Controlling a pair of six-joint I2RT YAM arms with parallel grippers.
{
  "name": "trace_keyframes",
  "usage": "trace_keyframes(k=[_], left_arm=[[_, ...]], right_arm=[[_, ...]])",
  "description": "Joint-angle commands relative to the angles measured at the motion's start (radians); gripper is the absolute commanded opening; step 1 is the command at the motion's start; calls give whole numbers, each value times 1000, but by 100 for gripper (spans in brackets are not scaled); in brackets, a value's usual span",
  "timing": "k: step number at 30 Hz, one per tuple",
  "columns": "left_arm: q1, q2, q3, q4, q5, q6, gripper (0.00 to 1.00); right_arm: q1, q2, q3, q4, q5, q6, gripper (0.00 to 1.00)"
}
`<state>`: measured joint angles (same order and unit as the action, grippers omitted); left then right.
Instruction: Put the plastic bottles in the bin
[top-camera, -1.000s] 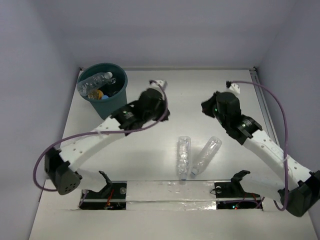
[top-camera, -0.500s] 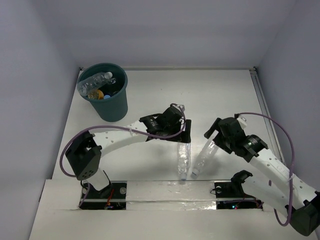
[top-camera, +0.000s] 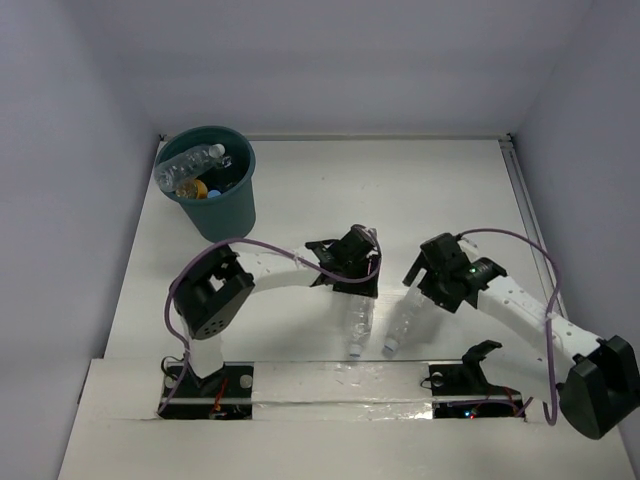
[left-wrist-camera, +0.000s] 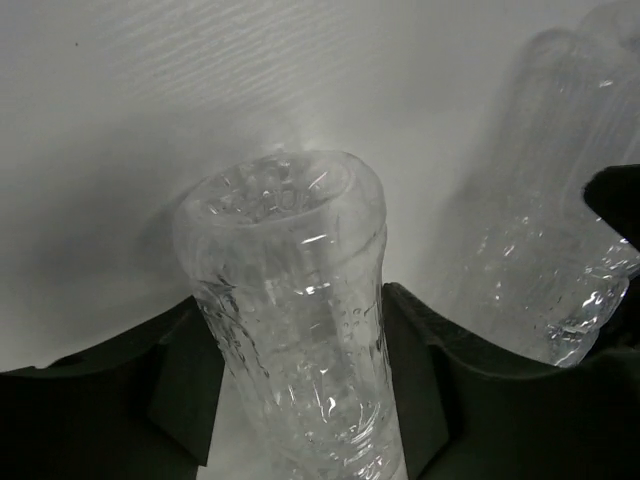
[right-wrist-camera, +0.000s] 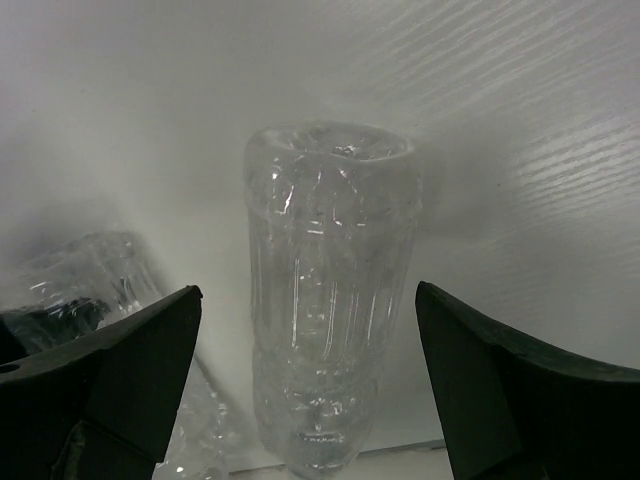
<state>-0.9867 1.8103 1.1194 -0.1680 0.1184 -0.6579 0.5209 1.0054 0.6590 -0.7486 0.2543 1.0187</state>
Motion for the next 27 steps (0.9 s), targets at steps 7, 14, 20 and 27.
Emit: trace_keyframes(k=[7, 14, 20, 27], left_arm=[[37, -256, -89, -17, -109, 3, 32], [248, -544, 104, -185, -171, 82, 31], [506, -553, 443, -335, -315, 274, 33], [717, -439, 675, -289, -563, 428, 33]], right_arm=[[-45, 156, 54, 100, -19, -117, 88], [-55, 275, 120, 149, -82, -212, 85], [-55, 306, 151, 215, -115, -246, 54], [-55, 131, 247, 256, -84, -273, 49]])
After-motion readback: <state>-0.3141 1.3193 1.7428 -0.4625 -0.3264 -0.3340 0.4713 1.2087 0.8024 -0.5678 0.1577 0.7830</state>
